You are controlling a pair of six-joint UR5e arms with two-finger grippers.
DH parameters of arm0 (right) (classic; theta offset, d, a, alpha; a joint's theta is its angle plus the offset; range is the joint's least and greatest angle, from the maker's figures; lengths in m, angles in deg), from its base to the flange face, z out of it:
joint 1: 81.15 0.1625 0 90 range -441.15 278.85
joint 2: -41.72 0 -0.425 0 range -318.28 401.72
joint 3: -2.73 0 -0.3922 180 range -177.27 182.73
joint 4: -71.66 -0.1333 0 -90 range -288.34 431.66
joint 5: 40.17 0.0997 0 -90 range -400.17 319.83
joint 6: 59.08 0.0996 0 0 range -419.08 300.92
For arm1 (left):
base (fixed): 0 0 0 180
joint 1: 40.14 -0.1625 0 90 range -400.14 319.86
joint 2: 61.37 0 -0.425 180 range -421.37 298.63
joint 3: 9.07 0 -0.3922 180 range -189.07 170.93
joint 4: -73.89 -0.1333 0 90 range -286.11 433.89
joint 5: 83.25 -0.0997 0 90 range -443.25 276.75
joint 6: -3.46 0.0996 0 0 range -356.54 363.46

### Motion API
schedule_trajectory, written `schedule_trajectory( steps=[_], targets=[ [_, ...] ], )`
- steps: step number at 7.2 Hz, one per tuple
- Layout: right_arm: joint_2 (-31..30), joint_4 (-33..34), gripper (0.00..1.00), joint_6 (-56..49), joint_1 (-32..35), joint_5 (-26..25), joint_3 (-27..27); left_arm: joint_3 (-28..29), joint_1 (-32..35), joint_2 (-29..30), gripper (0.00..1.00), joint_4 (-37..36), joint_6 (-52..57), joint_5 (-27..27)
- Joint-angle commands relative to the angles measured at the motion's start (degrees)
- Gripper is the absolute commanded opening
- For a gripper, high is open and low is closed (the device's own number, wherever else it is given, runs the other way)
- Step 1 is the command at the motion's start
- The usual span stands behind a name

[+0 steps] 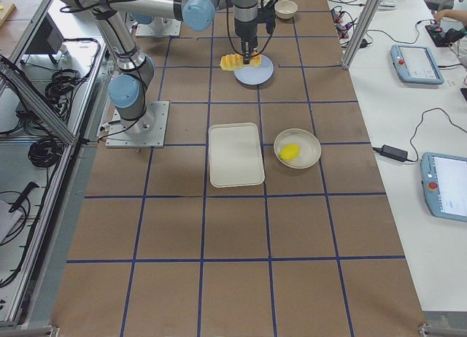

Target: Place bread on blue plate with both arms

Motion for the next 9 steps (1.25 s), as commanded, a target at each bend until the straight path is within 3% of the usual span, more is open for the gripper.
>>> schedule_trajectory(
  steps=[1,3,6,9],
  targets=[
    [4.93,-8.83,0.09,4.32,3.04,-0.1,-8.46,1.65,-1.51,-2.22,1.0,9.17,2.4,-1.63],
    [8.11,-9.23,0.09,11.98,9.26,-0.02,-9.55,6.65,-5.29,-6.69,1.0,26.62,12.48,-1.9],
    [14.96,-0.89,0.08,17.08,16.22,0.86,-9.02,18.92,-8.29,-10.75,1.0,51.49,25.34,-15.93],
    [22.95,19.37,0.08,21.58,21.24,0.34,-4.89,30.72,-8.55,-13.49,1.0,70.87,26.77,-18.86]
  ],
)
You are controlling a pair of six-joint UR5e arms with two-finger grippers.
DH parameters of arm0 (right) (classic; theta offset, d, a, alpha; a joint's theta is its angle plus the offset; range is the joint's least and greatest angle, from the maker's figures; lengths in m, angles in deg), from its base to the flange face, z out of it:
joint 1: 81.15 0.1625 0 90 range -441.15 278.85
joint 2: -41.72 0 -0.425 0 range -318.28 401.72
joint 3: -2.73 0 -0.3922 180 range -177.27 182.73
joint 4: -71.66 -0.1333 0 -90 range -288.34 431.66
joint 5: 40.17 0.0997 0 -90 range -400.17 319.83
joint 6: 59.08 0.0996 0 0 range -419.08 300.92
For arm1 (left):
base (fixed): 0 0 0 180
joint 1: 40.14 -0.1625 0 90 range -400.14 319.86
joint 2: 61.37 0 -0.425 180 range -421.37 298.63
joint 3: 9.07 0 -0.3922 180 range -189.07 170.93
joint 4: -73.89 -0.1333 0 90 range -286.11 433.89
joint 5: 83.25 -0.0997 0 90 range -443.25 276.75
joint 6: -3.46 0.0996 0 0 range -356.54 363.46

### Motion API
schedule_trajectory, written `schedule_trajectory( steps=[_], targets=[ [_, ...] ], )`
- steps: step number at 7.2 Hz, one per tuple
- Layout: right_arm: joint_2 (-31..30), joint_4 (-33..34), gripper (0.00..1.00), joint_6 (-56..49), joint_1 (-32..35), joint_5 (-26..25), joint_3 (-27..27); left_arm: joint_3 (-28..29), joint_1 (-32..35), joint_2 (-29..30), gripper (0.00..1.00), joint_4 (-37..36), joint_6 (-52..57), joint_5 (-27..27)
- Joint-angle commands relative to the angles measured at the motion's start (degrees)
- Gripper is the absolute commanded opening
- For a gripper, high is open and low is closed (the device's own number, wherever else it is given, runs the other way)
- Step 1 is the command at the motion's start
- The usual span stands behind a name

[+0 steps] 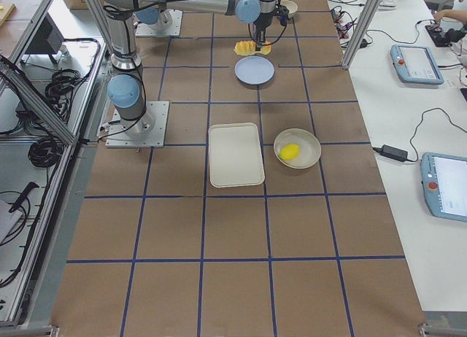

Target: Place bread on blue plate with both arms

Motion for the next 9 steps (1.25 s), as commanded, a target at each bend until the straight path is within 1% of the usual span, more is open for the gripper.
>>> schedule_trajectory(
  steps=[1,2,3,4,5,7,8,9],
  targets=[
    [5.03,10.18,0.09,1.48,2.16,-0.07,1.2,6.98,-0.12,-0.65,1.0,9.88,0.28,-0.97],
    [8.09,14.29,0.09,1.91,2.42,-0.5,1.37,8.31,-0.29,-0.65,1.0,12.08,0.36,-3.06],
    [10.82,17.81,0.09,2.09,3.21,-0.59,1.37,9.72,-0.81,-0.83,1.0,13.84,0.37,-3.78],
    [12.76,18.71,0.09,2.09,3.82,-0.68,1.37,11.38,-0.9,-0.74,1.0,14.47,0.37,-3.44],
    [13.31,18.11,0.09,2.35,3.92,0.02,1.55,12.62,-1.08,-0.05,1.0,14.47,0.37,-3.17],
    [15.24,17.93,0.09,2.36,5.84,1.33,2.77,13.68,-1.95,-0.48,1.0,14.47,0.8,-3.08],
    [15.24,17.93,0.09,2.27,5.94,1.34,3.04,14.9,-2.31,-0.57,1.0,14.56,1.94,-3.17],
    [15.24,17.41,0.09,2.27,6.2,2.04,3.04,16.39,-2.4,-0.83,1.0,16.13,2.12,-3.26]
  ],
)
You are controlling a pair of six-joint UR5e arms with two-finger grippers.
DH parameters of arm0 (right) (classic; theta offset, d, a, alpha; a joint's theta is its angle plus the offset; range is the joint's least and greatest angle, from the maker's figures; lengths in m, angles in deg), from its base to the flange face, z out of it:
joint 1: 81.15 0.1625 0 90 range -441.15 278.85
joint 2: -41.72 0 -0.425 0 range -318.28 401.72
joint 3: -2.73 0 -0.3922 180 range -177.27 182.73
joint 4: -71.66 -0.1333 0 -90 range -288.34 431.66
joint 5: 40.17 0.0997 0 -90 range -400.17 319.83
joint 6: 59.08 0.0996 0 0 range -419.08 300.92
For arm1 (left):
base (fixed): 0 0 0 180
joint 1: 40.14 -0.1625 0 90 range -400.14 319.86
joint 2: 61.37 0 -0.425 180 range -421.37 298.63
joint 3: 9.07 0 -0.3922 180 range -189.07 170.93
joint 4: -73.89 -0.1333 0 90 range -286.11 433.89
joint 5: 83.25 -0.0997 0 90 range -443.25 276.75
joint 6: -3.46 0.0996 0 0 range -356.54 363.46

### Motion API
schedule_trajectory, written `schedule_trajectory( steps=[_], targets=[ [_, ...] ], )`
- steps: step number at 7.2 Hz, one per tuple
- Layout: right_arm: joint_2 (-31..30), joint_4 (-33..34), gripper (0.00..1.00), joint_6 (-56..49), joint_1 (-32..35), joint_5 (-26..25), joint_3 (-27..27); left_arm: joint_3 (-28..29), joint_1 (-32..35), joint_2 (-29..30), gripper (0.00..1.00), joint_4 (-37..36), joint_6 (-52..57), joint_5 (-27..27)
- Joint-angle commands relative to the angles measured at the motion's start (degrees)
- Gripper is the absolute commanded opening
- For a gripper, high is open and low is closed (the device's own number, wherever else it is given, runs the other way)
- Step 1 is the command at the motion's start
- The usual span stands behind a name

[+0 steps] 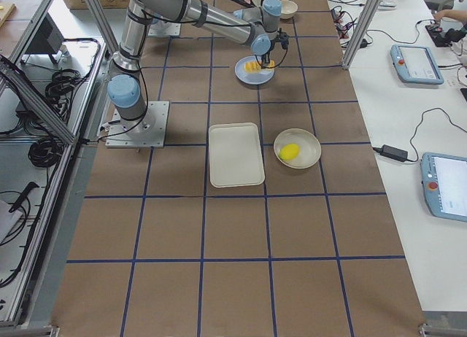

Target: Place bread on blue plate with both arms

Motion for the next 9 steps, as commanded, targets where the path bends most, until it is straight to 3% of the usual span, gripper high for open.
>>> schedule_trajectory(
  steps=[1,2,3,9],
  targets=[
    [0.17,-2.24,0.09,-0.63,0.37,1.13,0.12,3.39,-0.29,-0.35,1.0,3.85,0.62,-0.08],
    [0.25,-2.44,0.12,-0.72,0.37,1.14,-0.14,4.37,-0.29,-0.35,1.0,4.66,1.15,-0.08],
    [0.51,-1.48,0.99,-0.63,0.46,0.53,0.21,4.47,-0.37,-0.09,1.0,4.67,1.5,0.0],
    [0.09,-1.65,1.0,-0.98,-0.24,0.35,-0.84,3.33,0.33,-1.48,1.0,4.67,1.59,1.14]
  ],
)
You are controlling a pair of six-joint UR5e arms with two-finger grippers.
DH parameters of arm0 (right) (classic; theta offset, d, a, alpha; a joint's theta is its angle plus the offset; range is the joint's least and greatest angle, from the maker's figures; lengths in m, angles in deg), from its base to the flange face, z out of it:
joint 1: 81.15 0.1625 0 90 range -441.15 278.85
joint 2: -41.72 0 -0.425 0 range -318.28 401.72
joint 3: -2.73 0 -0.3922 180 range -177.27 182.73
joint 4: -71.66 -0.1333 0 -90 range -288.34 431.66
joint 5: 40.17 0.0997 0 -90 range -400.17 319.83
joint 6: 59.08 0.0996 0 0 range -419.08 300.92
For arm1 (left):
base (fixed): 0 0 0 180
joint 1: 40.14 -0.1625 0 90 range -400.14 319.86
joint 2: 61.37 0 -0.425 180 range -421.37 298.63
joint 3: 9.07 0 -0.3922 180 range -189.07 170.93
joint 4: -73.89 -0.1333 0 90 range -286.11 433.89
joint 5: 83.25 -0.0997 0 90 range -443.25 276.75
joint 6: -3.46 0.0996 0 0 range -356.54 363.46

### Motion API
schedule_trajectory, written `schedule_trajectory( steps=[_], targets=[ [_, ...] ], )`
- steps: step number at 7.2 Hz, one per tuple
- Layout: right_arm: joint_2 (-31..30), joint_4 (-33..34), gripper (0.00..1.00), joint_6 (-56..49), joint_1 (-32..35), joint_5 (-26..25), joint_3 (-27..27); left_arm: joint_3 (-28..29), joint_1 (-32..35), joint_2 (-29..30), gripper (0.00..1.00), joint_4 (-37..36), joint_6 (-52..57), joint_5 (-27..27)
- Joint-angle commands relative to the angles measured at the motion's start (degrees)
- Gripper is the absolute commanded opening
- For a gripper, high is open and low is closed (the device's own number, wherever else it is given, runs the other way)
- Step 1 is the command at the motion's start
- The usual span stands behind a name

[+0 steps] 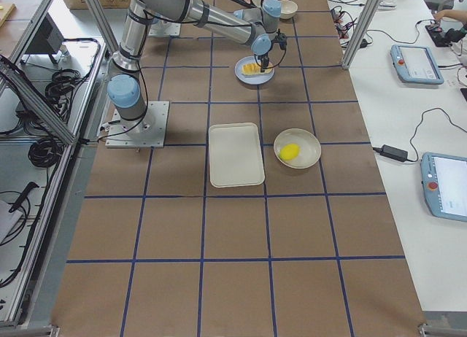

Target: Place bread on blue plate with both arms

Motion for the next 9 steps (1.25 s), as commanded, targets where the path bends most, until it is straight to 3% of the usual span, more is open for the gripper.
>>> schedule_trajectory(
  steps=[1,6,8,9],
  targets=[
    [-2.79,-0.85,1.0,-1.37,-1.25,-0.42,-0.08,0.4,-0.34,-1.19,1.0,0.55,0.55,0.52],
    [-19.39,-12.61,1.0,-4.1,-10.48,-1.13,-0.88,0.05,0.09,-2.25,1.0,1.79,2.06,0.78],
    [-25.9,-22.36,1.0,-4.1,-13.02,-1.91,-1.49,0.05,0.1,-1.55,1.0,1.53,2.05,0.7],
    [-28.28,-21.61,1.0,-3.84,-16.43,-1.48,-1.84,0.75,0.18,-1.63,1.0,1.52,2.05,0.78]
  ],
)
